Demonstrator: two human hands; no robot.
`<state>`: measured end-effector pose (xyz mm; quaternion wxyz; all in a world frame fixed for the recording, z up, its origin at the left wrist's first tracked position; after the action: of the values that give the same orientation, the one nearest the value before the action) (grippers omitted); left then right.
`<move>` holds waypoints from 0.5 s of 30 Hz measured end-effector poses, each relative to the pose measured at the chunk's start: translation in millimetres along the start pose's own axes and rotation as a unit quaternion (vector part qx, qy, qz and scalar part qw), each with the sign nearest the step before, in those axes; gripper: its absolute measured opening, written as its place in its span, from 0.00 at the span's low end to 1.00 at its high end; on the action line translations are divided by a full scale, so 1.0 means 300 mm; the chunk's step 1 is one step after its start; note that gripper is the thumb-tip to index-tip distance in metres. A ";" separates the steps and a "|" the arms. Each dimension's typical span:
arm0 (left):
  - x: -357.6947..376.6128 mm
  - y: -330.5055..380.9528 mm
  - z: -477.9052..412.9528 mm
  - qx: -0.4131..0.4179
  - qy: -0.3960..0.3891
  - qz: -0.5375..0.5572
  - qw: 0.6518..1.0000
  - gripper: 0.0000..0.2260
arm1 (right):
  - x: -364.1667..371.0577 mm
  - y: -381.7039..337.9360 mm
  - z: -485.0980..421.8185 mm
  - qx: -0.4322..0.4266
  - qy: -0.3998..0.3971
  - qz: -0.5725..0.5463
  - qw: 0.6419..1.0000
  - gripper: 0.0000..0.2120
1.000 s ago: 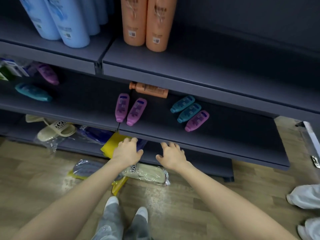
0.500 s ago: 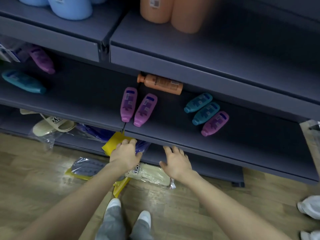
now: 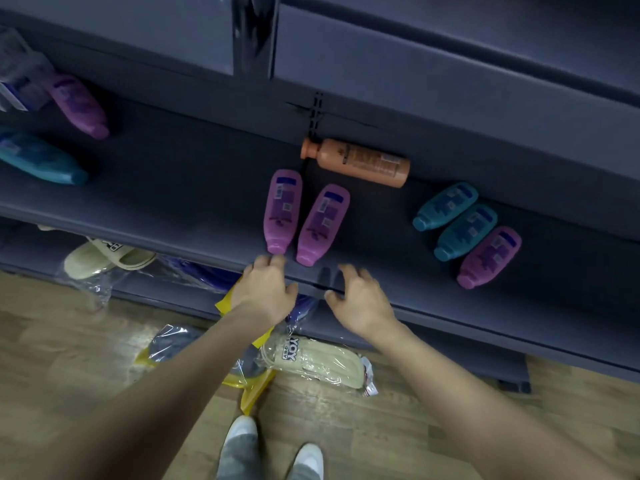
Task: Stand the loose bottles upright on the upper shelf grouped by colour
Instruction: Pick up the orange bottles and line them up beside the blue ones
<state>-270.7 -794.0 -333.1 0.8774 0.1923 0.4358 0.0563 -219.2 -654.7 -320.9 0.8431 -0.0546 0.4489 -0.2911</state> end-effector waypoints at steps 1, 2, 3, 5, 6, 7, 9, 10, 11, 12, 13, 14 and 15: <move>-0.001 -0.004 -0.018 0.001 0.011 0.010 1.000 0.22 | 0.002 -0.010 -0.020 0.003 0.010 -0.027 1.000 0.23; -0.002 -0.008 -0.033 0.002 0.023 0.019 1.000 0.23 | 0.002 -0.021 -0.039 0.006 0.021 -0.053 0.998 0.23; -0.002 -0.010 -0.047 0.002 0.034 0.027 0.999 0.23 | 0.002 -0.030 -0.059 0.010 0.033 -0.079 0.996 0.22; -0.003 -0.015 -0.077 0.001 0.056 0.048 0.997 0.25 | 0.003 -0.048 -0.102 0.019 0.057 -0.131 0.990 0.21; -0.004 -0.016 -0.093 0.001 0.066 0.064 0.996 0.26 | 0.004 -0.057 -0.123 0.023 0.066 -0.154 0.986 0.20; -0.006 -0.016 -0.108 0.001 0.073 0.082 0.994 0.26 | 0.008 -0.067 -0.144 0.026 0.076 -0.175 0.981 0.20; -0.008 -0.013 -0.142 0.002 0.084 0.120 0.989 0.26 | 0.016 -0.087 -0.186 0.026 0.089 -0.208 0.974 0.20; -0.009 -0.011 -0.158 0.004 0.087 0.136 0.987 0.26 | 0.020 -0.097 -0.204 0.026 0.092 -0.223 0.970 0.21; -0.010 -0.009 -0.174 0.004 0.088 0.151 0.984 0.26 | 0.026 -0.105 -0.221 0.028 0.093 -0.236 0.967 0.22; -0.010 -0.008 -0.189 0.001 0.090 0.165 0.982 0.27 | 0.029 -0.113 -0.235 0.031 0.093 -0.246 0.964 0.23; -0.011 -0.007 -0.203 -0.004 0.090 0.176 0.980 0.28 | 0.033 -0.120 -0.246 0.037 0.095 -0.256 0.961 0.25; -0.011 -0.008 -0.214 -0.010 0.091 0.185 0.979 0.28 | 0.035 -0.126 -0.255 0.044 0.099 -0.267 0.957 0.26; -0.012 -0.008 -0.223 -0.015 0.092 0.192 0.977 0.29 | 0.037 -0.130 -0.262 0.051 0.106 -0.284 0.952 0.26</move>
<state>-325.7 -777.8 -367.9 0.8095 0.2527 0.4687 0.2474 -293.5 -679.6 -361.5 0.6749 -0.1055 0.4857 -0.5453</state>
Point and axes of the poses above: each hand's wrist, its own z-axis away from the middle knuckle, its own x-axis out of the palm, y = z × x, the point moved 1 cm from there along -z, towards the middle knuckle, and after that the axes turned 8 degrees about -y, right-handed, at the moved point
